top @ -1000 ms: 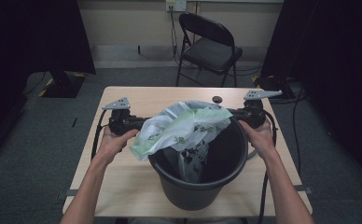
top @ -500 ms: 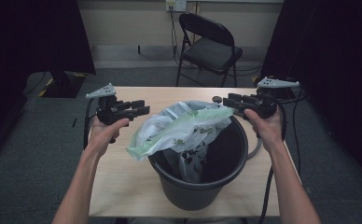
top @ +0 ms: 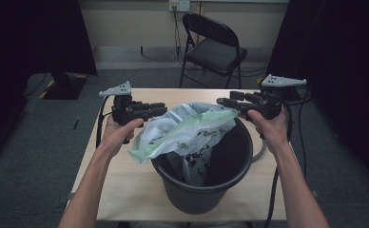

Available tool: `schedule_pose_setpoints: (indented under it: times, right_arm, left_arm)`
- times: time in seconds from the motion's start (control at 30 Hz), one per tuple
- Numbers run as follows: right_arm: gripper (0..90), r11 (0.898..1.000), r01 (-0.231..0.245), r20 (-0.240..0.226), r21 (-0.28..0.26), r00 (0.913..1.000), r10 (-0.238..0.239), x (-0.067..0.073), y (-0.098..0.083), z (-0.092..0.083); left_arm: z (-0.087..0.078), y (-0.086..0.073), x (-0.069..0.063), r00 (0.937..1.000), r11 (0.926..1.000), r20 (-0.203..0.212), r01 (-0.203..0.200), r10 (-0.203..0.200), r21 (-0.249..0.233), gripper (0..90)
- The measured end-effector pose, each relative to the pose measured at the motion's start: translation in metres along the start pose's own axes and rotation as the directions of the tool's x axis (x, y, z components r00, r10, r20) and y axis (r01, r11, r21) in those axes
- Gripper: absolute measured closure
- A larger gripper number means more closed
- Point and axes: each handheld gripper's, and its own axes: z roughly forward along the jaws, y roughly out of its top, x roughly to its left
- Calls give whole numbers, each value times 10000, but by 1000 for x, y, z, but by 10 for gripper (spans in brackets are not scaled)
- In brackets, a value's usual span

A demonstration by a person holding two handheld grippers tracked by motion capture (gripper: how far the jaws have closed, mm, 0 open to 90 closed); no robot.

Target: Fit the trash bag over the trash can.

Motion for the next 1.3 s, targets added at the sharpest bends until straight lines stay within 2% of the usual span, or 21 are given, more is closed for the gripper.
schedule_pose_setpoints:
  times: [0.1, 0.2, 0.5, 0.57, 0.63, 0.77, 0.87, 0.9, 0.97, 1.03, 1.1, 1.2, 1.3]
  right_arm:
    - [488, 10000, 40, -119, 58, 9999, -39, 3, 0, -1]
    - [461, 9999, 84, -171, 119, 9998, -82, 6, 0, -3]
    - [398, 9999, -102, -174, 117, 9998, 104, 4, -7, -9]
    - [393, 9999, -153, -253, -34, 9996, 152, 3, -7, -12]
    - [392, 9998, -110, -348, -184, 9993, 104, 5, -5, -14]
    - [391, 10000, -2, -317, -36, 9995, 1, 8, -4, -15]
    - [391, 9999, -50, -307, -104, 9995, 46, 7, -5, -17]
    - [391, 9999, -75, -308, -100, 9995, 72, 6, -5, -17]
    - [391, 9999, -96, -292, -69, 9995, 93, 5, -6, -17]
    - [390, 9999, -105, -288, -41, 9995, 104, 5, -7, -17]
    - [389, 9999, -98, -268, -36, 9996, 97, 5, -8, -18]
    - [389, 9999, -90, -297, -62, 9995, 88, 5, -8, -18]
    - [389, 9999, -84, -277, -57, 9996, 82, 5, -8, -18]
  left_arm:
    - [-5, -2, -6, 9998, 9997, 26, -221, 221, 53, 835]
    - [-11, -5, -11, 9994, 9994, 21, -340, 340, 48, 860]
    - [-34, -16, -21, 9976, 9984, 434, -537, 545, -191, 838]
    - [-37, -16, -20, 9981, 9982, 290, -539, 546, -249, 789]
    - [-38, -12, -16, 9996, 9984, -56, -281, 279, -497, 694]
    - [-34, -3, -8, 9998, 9916, 7, 207, -207, -1273, 583]
    - [-22, 4, -8, 9994, 9939, 228, 284, -261, -1068, 524]
    - [-17, 5, -9, 9986, 9950, 447, 313, -272, -946, 524]
    - [-9, 6, -11, 9980, 9973, 612, 226, -184, -692, 520]
    - [-3, 5, -13, 9977, 9987, 658, 170, -139, -471, 563]
    - [2, 4, -15, 9979, 9995, 654, 14, 6, -306, 678]
    - [-1, 4, -17, 9990, 9989, 445, -66, 87, -463, 733]
    - [-9, 3, -17, 9987, 9986, 497, -80, 107, -531, 804]
